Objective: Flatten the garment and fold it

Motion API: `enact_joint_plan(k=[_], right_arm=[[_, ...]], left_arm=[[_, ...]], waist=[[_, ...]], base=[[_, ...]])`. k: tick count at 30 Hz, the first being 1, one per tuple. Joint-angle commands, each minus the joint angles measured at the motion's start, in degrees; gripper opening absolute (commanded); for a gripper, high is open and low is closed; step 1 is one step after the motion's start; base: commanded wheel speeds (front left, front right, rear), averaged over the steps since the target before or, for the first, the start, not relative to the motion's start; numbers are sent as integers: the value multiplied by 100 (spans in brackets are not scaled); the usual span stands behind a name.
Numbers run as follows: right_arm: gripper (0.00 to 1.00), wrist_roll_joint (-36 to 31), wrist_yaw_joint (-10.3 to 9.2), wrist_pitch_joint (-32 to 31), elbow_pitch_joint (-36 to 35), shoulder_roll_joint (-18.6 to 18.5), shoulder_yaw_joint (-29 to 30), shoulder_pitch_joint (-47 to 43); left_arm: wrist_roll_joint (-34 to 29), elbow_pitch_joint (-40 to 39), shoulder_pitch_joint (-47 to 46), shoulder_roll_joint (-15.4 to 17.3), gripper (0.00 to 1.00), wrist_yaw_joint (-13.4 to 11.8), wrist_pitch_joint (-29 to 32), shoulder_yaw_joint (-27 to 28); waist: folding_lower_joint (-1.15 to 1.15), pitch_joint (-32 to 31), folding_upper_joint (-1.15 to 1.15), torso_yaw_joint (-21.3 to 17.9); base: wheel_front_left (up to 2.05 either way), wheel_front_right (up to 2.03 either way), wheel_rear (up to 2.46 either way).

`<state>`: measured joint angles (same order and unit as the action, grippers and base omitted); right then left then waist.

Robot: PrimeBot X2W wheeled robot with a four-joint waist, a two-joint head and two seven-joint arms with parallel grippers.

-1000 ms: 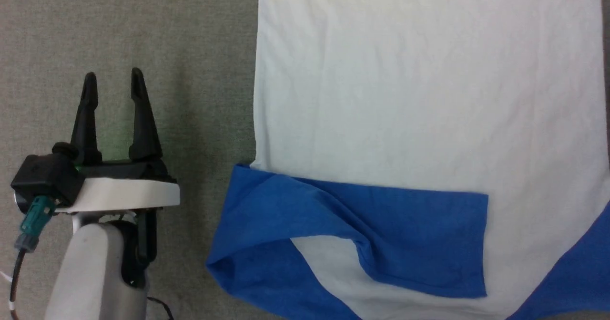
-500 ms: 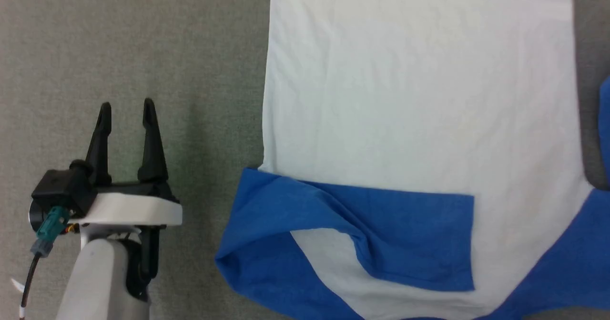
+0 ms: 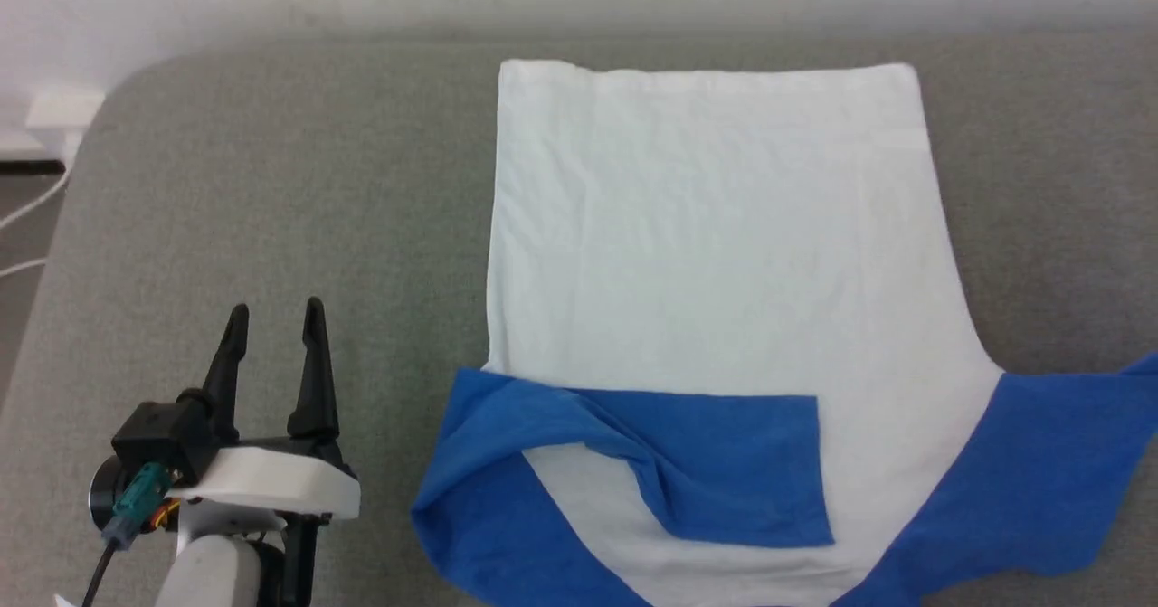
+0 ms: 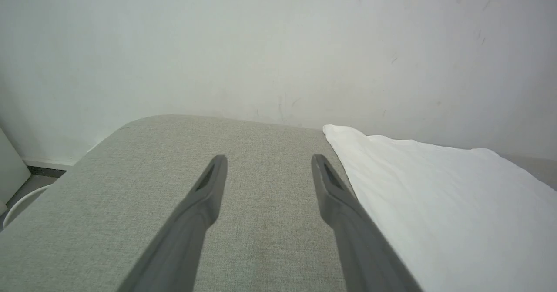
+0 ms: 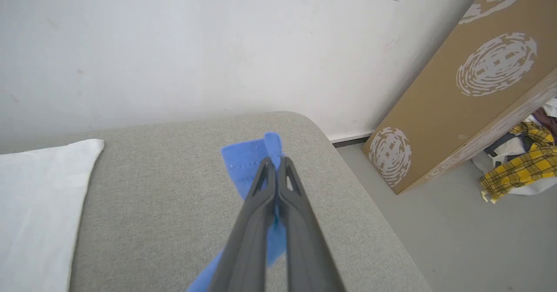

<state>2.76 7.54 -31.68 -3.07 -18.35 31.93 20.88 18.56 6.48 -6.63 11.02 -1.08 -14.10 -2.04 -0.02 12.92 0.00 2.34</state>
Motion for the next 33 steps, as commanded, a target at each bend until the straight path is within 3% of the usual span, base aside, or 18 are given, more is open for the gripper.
enact_joint_plan(k=[1,8,12,16,20,24,33], right_arm=[[0,49,-5,-30,-121,70,-7,-77],[0,277,-5,-849,-2261,681,-800,-933],[0,277,-5,-1201,-3020,941,-1756,-1271],[0,282,-5,-1288,-3210,1072,-3044,-1384],[0,272,-5,-1224,-2816,1145,-4285,-1276],[0,367,-5,-957,-1924,1267,-5262,-1117],[0,559,-5,-386,390,1496,-6543,-943]], left_arm=[[-31,-25,60,15,100,-22,3,-5],[-22,-195,223,84,100,-66,124,-19],[-9,-245,232,82,100,-71,155,-58],[1,-242,200,75,100,-65,165,-106],[24,-211,147,72,100,-43,164,-146],[35,-158,75,44,100,-18,148,-212],[89,32,-92,-31,100,42,63,-288]], waist=[[2,-457,0,-191],[2,-617,0,-234],[2,-612,0,-223],[2,-591,0,-188],[2,-551,0,-131],[2,-496,0,-35],[2,-322,0,157]], base=[[0,0,0],[0,0,0],[0,0,0],[0,0,0],[0,0,0],[0,0,0],[0,0,0]])
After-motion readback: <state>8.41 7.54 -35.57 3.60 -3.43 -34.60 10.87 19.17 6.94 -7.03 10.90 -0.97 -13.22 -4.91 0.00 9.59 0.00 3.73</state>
